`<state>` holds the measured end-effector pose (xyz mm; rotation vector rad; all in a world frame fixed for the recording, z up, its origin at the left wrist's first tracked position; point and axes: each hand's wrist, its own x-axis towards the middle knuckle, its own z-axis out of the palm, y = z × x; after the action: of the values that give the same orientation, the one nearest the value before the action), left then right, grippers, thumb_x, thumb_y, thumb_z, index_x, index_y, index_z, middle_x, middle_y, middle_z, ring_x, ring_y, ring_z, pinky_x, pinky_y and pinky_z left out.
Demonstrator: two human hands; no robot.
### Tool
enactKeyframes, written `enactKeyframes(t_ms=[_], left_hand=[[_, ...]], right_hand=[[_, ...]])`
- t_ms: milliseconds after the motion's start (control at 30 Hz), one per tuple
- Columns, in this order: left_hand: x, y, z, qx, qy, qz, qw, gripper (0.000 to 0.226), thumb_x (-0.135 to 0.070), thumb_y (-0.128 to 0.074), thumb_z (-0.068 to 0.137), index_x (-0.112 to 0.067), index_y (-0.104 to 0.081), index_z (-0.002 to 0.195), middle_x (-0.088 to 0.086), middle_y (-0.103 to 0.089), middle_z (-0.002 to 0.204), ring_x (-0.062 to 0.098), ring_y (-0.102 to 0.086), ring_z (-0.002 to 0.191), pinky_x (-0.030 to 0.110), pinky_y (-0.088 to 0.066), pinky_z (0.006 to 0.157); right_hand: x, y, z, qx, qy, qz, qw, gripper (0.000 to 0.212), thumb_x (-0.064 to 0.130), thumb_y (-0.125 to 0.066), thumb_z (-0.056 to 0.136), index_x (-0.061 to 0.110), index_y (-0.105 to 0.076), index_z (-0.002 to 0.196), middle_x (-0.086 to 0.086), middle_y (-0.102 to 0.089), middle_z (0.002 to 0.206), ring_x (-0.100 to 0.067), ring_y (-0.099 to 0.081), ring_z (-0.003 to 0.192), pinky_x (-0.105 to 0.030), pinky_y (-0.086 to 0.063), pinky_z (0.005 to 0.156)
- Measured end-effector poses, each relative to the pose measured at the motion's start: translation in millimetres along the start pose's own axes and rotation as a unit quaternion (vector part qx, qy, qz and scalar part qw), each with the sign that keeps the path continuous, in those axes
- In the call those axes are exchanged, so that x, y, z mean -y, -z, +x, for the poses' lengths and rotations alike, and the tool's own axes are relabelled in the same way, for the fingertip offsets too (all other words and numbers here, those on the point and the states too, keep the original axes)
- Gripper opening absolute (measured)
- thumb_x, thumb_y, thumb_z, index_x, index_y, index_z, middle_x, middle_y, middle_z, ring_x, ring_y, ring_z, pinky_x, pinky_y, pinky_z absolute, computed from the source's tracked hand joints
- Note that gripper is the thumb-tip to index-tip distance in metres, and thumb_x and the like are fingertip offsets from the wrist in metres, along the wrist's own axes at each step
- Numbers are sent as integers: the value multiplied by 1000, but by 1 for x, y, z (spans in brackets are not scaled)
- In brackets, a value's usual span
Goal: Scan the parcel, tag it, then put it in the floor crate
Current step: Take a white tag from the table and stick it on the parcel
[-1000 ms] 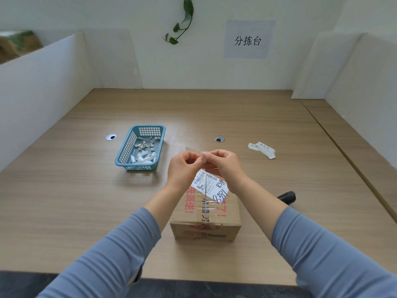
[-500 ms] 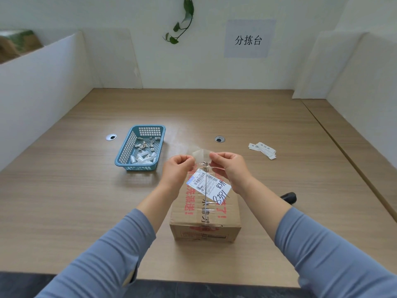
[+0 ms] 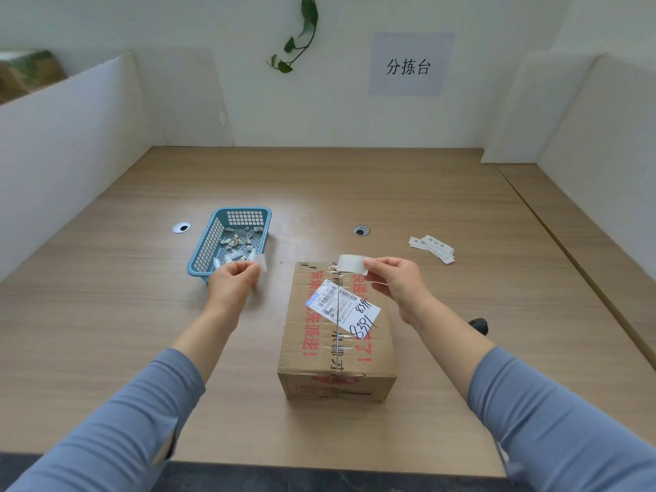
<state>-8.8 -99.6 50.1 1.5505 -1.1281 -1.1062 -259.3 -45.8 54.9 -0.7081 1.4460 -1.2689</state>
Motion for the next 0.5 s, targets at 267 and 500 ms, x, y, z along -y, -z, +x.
enactKeyframes(t_ms=[267, 500], left_hand=[[11, 14, 5, -25, -2, -12, 1000, 17, -7, -59, 85, -16, -59, 71, 1, -57, 70, 8, -52, 65, 18, -38, 60], [16, 8, 10, -6, 7, -22, 1000, 15, -10, -53, 86, -17, -55, 74, 0, -58, 73, 16, -53, 78, 27, -40, 71]], right_hand=[[0, 0, 0, -3, -1, 9, 1000, 12, 15, -68, 86, 15, -63, 75, -2, -67, 73, -11, -62, 67, -23, -48, 69], [0, -9, -2, 16, -6, 14, 1000, 10, 14, -67, 87, 13, -63, 78, -3, -67, 76, -11, -62, 68, -22, -49, 66]])
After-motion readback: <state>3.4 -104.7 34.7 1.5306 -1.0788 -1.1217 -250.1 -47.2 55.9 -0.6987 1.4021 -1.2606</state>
